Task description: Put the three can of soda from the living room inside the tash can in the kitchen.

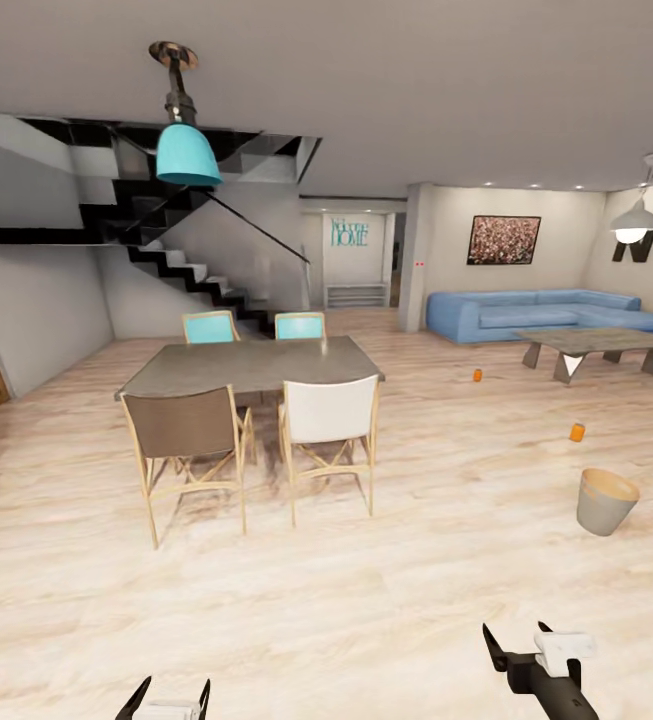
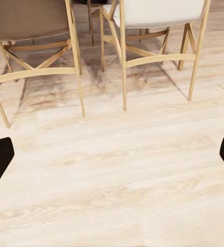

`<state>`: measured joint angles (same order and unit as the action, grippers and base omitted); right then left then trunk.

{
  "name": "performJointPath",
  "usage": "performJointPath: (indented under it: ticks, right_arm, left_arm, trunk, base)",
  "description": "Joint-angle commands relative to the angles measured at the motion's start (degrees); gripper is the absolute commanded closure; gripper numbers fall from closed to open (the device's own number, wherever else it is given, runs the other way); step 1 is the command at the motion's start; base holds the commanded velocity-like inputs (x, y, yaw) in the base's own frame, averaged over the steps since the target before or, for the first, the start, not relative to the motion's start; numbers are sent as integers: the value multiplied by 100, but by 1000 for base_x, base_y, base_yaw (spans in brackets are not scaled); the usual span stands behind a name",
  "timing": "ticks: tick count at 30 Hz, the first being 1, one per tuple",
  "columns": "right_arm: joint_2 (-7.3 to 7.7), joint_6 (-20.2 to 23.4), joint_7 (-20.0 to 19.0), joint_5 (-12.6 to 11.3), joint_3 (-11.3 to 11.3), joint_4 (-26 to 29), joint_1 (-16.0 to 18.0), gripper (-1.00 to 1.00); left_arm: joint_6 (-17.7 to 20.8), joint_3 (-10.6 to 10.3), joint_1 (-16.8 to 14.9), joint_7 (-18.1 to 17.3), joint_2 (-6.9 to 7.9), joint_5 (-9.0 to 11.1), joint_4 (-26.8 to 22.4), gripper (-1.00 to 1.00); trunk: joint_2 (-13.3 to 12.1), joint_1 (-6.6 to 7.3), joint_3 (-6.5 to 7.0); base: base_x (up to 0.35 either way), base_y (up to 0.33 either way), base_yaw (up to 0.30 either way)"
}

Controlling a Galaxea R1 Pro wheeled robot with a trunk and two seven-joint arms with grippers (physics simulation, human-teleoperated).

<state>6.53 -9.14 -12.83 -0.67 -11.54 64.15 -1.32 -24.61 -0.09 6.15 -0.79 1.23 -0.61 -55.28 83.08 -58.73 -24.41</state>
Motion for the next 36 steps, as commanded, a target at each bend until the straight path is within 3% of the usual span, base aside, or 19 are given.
performJointPath:
  ticks: [1,36]
  right_arm:
    - [0,0,0,-1,-1,-2,0,-100]
    - [-2,-9,0,-3,-23,-7,0,-100]
  left_arm:
    - [0,0,0,0,0,0,0,-100]
    - [0,0,0,34,0,-1,0,-100]
  trunk:
    - [0,0,6]
    - [0,0,238]
  base:
    - [227,0,-148]
    - [210,0,-183]
